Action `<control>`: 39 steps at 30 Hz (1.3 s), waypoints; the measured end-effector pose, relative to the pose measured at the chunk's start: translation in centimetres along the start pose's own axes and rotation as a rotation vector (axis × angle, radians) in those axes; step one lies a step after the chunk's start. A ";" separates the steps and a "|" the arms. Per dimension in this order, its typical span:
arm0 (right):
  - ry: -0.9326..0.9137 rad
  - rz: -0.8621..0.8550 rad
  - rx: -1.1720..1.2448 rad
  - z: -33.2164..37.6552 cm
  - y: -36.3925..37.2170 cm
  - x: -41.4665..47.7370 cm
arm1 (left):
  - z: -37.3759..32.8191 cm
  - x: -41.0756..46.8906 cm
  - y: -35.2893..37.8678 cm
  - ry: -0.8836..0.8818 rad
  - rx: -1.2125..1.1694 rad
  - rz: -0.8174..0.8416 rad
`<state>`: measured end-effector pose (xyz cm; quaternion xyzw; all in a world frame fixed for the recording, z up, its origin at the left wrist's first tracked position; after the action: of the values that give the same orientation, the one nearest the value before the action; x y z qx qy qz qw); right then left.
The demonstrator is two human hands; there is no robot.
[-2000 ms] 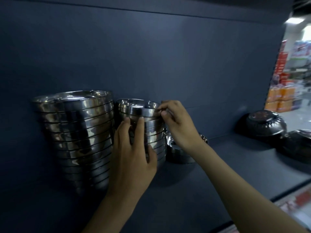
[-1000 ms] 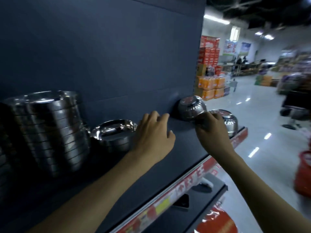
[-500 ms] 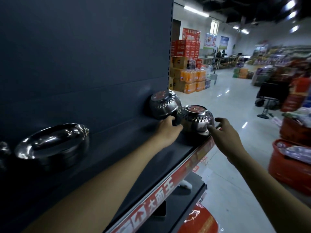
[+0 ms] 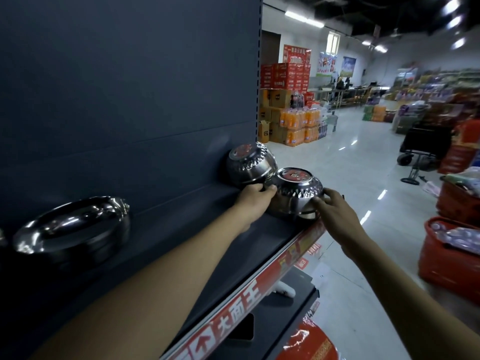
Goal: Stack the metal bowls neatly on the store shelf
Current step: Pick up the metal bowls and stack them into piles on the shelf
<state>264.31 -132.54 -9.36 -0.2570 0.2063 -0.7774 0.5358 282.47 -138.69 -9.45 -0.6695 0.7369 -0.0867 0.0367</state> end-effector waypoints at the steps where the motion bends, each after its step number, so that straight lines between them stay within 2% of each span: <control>1: -0.011 0.004 0.020 0.3 0.0 -0.6 | -0.2 -0.8 -0.4 0.016 -0.017 -0.010; 7: -0.119 0.019 0.138 3.6 0.4 -5.4 | -1.5 -7.6 -5.1 0.088 -0.128 -0.091; 15: -0.185 0.120 0.290 8.0 2.5 -12.5 | -1.3 -17.8 -12.1 0.206 -0.142 -0.182; 20: -0.225 0.130 0.255 9.4 4.1 -15.5 | -1.6 -22.9 -14.9 0.301 -0.109 -0.212; 27: -0.388 0.308 0.238 11.8 7.0 -18.2 | -0.5 -26.3 -18.9 0.405 0.001 -0.293; 30: -0.479 0.290 0.112 12.4 8.1 -18.7 | 0.2 -27.1 -20.0 0.425 0.063 -0.284; 33: -0.525 0.254 0.057 12.7 8.8 -19.4 | 0.7 -27.8 -20.4 0.425 -0.013 -0.249; 39: -0.532 0.267 0.188 12.5 9.8 -20.4 | 1.3 -27.9 -21.6 0.441 -0.048 -0.261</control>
<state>285.22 -117.28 -9.03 -0.3712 0.0182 -0.6212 0.6899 306.66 -113.01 -8.60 -0.7243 0.6364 -0.2173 -0.1523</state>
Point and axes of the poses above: each hand's wrist, its own x-axis towards the middle knuckle, its own y-axis out of the palm, z = x × y, the point moved 7 cm from there along x, towards the middle knuckle, and after that the axes turned 13 degrees about -x, right-handed, at the moved point
